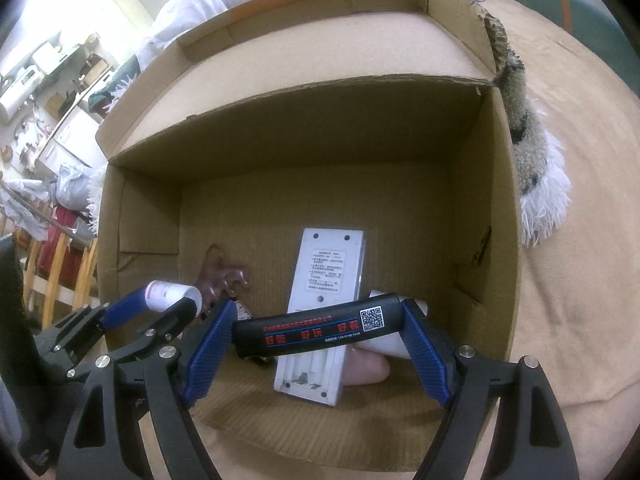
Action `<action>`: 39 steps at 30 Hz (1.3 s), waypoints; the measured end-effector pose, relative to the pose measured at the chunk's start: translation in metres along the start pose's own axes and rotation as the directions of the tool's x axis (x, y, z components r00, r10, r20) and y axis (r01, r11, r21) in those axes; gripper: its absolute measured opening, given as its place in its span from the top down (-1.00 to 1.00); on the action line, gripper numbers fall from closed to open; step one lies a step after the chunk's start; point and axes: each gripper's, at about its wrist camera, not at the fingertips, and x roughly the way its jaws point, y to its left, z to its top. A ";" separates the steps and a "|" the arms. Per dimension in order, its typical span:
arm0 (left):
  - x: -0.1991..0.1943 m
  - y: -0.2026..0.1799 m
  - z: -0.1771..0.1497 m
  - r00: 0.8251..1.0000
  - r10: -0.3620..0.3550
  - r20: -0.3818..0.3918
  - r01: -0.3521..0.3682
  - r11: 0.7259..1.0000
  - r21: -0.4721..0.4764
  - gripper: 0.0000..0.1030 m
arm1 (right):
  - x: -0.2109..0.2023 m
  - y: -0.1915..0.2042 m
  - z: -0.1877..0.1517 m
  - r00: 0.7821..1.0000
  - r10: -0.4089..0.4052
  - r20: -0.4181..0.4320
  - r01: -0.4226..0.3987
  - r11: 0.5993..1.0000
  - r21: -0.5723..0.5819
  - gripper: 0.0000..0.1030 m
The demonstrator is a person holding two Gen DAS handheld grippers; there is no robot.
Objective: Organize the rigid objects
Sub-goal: 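Carry the bottle and battery pack down into the box, then open both tools to release the bottle and battery pack in the box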
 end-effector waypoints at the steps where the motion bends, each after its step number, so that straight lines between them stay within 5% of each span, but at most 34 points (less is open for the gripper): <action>1: 0.000 -0.001 -0.001 1.000 0.000 0.000 0.000 1.000 0.001 0.15 | 0.000 0.000 0.000 1.000 0.001 0.000 -0.001 1.000 0.000 -0.69; 18: -0.002 0.000 -0.003 1.000 0.011 -0.001 -0.011 1.000 0.005 0.15 | -0.006 -0.009 0.004 0.998 0.061 0.011 -0.062 0.996 0.062 -0.69; 20: -0.003 -0.002 -0.004 1.000 0.008 -0.001 -0.008 1.000 0.008 0.13 | -0.010 -0.010 0.004 0.998 0.065 0.023 -0.066 0.995 0.069 -0.81; 27: -0.011 -0.003 -0.003 1.000 0.009 0.012 -0.009 1.000 0.008 -0.25 | -0.017 -0.013 0.007 0.997 0.067 0.045 -0.071 0.994 0.086 -0.90; 39: -0.028 -0.003 -0.005 1.000 0.004 0.024 -0.005 1.000 0.018 -0.27 | -0.029 -0.011 0.005 0.996 0.062 0.058 -0.067 0.994 0.083 -0.90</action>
